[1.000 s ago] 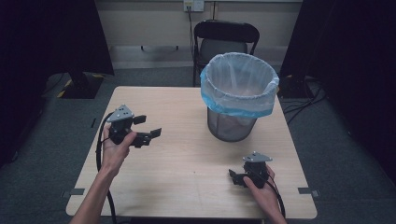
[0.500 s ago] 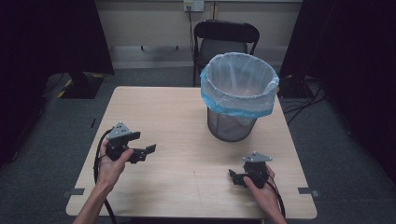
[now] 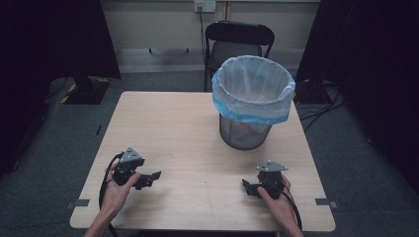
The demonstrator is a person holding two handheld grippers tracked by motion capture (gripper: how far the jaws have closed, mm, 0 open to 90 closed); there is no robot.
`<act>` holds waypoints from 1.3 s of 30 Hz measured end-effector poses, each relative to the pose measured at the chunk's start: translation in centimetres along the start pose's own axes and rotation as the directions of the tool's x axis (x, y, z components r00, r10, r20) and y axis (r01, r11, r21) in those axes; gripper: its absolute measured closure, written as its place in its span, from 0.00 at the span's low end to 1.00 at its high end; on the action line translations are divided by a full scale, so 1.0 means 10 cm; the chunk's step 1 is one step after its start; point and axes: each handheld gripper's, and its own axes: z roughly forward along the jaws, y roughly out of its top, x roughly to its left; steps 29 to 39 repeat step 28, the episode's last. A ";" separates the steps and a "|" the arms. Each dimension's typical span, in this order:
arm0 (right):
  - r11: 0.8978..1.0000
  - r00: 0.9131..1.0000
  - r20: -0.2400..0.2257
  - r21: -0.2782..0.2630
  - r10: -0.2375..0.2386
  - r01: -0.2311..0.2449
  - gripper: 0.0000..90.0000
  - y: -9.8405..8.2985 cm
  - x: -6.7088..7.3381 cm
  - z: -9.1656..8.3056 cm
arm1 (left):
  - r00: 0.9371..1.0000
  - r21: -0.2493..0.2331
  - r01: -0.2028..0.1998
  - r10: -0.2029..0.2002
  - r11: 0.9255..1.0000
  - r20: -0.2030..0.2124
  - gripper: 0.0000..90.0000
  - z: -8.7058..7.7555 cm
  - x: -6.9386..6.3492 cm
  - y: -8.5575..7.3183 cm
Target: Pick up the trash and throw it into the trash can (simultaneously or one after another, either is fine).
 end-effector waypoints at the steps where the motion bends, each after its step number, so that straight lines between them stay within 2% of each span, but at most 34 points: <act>1: 1.000 1.000 0.001 0.000 0.000 0.000 0.13 0.00 0.00 0.00 | 1.000 0.007 0.006 -0.006 1.000 -0.007 0.18 0.01 0.01 -0.03; 5: 1.000 1.000 0.000 0.000 0.001 -0.001 0.13 0.00 0.00 0.00 | 1.000 0.029 0.020 -0.020 0.999 -0.004 0.18 0.09 0.01 -0.15; 7: 1.000 1.000 0.002 0.000 0.001 -0.001 0.13 0.00 0.00 0.00 | 1.000 0.058 0.011 -0.010 0.998 -0.006 0.19 0.12 0.02 -0.20; 12: 1.000 1.000 0.000 0.000 0.000 0.000 0.13 0.00 0.00 0.00 | 1.000 0.076 0.009 -0.008 0.997 -0.012 0.19 0.16 0.01 -0.29; 15: 1.000 1.000 0.001 0.000 0.000 0.000 0.13 0.00 0.00 0.00 | 1.000 0.088 -0.013 0.015 0.996 -0.023 0.19 0.21 0.00 -0.31; 19: 1.000 1.000 0.001 0.000 0.002 -0.002 0.13 0.00 0.00 0.00 | 0.998 0.064 -0.028 0.032 0.998 -0.056 0.18 0.24 0.00 -0.32; 21: 1.000 1.000 0.002 0.000 0.002 -0.002 0.13 0.00 0.00 0.00 | 0.996 0.054 -0.059 0.063 0.997 -0.070 0.17 0.25 0.00 -0.34; 26: 1.000 1.000 0.001 0.000 0.002 -0.002 0.13 0.00 0.00 0.00 | 0.996 0.021 -0.066 0.068 0.998 -0.063 0.14 0.27 0.03 -0.37; 39: 1.000 1.000 0.002 0.000 0.002 -0.002 0.13 0.00 0.00 0.00 | 0.996 0.021 -0.068 0.069 0.997 -0.061 0.14 0.27 0.03 -0.37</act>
